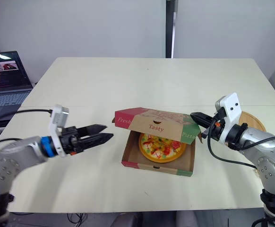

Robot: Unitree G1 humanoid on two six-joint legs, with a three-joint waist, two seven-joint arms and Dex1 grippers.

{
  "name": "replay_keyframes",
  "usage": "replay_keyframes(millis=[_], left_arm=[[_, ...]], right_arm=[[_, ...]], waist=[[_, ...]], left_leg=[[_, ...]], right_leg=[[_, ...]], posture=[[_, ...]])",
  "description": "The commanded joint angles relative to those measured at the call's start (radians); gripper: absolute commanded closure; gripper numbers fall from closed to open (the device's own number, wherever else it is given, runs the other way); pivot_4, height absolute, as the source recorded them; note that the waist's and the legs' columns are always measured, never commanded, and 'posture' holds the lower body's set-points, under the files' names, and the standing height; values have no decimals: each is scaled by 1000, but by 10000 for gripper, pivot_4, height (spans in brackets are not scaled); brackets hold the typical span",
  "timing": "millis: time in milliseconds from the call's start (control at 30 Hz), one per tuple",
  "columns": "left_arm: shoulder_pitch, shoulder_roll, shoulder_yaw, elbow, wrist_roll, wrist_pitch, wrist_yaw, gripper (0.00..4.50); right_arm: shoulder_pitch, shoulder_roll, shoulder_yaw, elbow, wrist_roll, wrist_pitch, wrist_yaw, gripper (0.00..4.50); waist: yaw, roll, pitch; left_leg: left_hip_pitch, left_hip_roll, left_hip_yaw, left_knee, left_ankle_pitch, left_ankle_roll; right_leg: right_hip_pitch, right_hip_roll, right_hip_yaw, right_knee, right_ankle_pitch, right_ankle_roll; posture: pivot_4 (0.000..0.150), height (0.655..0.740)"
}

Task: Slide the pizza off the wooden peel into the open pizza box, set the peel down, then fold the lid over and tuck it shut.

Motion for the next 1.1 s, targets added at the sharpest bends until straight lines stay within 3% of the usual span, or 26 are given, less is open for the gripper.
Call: replay_keyframes(millis=[33, 167, 233, 400, 667, 800, 900, 1100], left_arm=[[-106, 73, 52, 105, -41, 43, -92, 1266], [-302, 60, 25, 213, -30, 41, -110, 1266], [-398, 36, -36, 236, 16, 14, -137, 5063], [-528, -36, -281, 183, 172, -88, -295, 20027], [-538, -76, -490, 226, 406, -267, -467, 44578], [-540, -92, -493, 242, 444, -287, -496, 44578], [-544, -110, -485, 251, 459, -294, -499, 44578], [-544, -126, -474, 247, 476, -291, -502, 44578]], right_arm=[[2, -23, 10, -9, -6, -34, 24, 45000], [7, -39, 24, -3, -11, -47, 44, 45000], [9, -49, 32, 1, -12, -52, 55, 45000], [16, -73, 54, -3, -11, -61, 81, 45000], [28, -85, 28, -21, -10, -86, 73, 45000], [59, -115, -52, -21, 2, -77, 72, 45000], [170, -193, -94, 10, -70, -118, 124, 45000], [289, -231, -38, -6, -113, -183, 205, 45000]], waist=[[1, -1, 2], [2, -2, 4], [3, -6, 6], [2, -6, 6], [-15, -6, 7], [-14, -6, 7], [-9, -7, 7], [-10, -7, 7]], left_leg=[[0, 0, 0, 0, 0, 0], [-1, 0, -1, 0, 0, 0], [-2, 0, -2, 0, 1, -2], [-2, -1, -1, 0, 2, -4], [-9, -1, -2, 1, 2, -4], [-11, -1, -3, 2, 2, -4], [-12, -2, -3, 2, 2, -4], [-12, -1, -2, 3, 2, -4]], right_leg=[[0, 0, 0, 0, 0, 0], [-1, 0, -1, 0, 0, 0], [-1, 0, -2, 0, 0, 0], [-1, -1, -1, -1, 0, 0], [-7, -1, -1, -1, 1, -1], [-8, -1, -2, -1, 1, 0], [-8, -1, -3, -1, 1, 0], [-8, -1, -2, 0, 1, 0]], posture=[[1500, 7400], [1500, 7400], [1500, 7400], [1500, 7400], [1500, 7400], [1500, 7400], [1500, 7400], [1500, 7400]])
